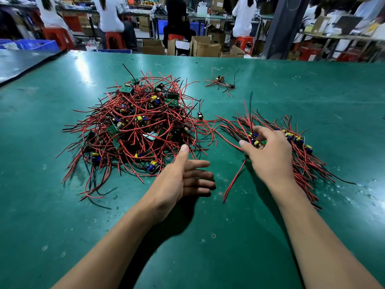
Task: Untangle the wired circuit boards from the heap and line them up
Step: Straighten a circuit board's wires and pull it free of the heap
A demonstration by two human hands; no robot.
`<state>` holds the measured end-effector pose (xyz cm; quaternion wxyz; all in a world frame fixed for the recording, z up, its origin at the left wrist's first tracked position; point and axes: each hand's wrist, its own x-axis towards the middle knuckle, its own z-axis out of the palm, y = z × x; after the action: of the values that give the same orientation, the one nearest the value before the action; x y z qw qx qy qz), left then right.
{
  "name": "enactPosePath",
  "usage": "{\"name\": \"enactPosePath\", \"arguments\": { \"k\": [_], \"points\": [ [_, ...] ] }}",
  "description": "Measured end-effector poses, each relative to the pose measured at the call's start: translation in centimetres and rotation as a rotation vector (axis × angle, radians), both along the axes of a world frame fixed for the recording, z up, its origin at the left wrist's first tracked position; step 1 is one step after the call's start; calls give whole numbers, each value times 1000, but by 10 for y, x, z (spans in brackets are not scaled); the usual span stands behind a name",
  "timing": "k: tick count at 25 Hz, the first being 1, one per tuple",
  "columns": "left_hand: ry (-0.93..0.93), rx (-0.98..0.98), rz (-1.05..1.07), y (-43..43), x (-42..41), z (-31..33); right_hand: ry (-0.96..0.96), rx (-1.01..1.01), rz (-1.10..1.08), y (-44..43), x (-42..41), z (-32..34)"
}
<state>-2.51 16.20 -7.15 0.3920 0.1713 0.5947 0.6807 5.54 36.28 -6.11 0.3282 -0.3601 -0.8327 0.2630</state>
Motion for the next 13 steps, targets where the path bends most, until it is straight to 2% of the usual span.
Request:
{"name": "enactPosePath", "arguments": {
  "k": [2, 5, 8, 10, 13],
  "points": [
    [4, 0, 3, 0, 1, 0, 20, 125, -27, -2, 0, -2],
    [3, 4, 8, 0, 2, 0, 109, 134, 204, -21, -9, -4],
    [12, 8, 21, 2, 2, 0, -53, 49, 430, -39, -16, -12],
    [19, 11, 27, 2, 2, -1, -174, 58, 402, -40, -15, -16],
    [22, 8, 23, 2, 1, -1, -277, 111, 182, -31, -11, -12]
  ]
}}
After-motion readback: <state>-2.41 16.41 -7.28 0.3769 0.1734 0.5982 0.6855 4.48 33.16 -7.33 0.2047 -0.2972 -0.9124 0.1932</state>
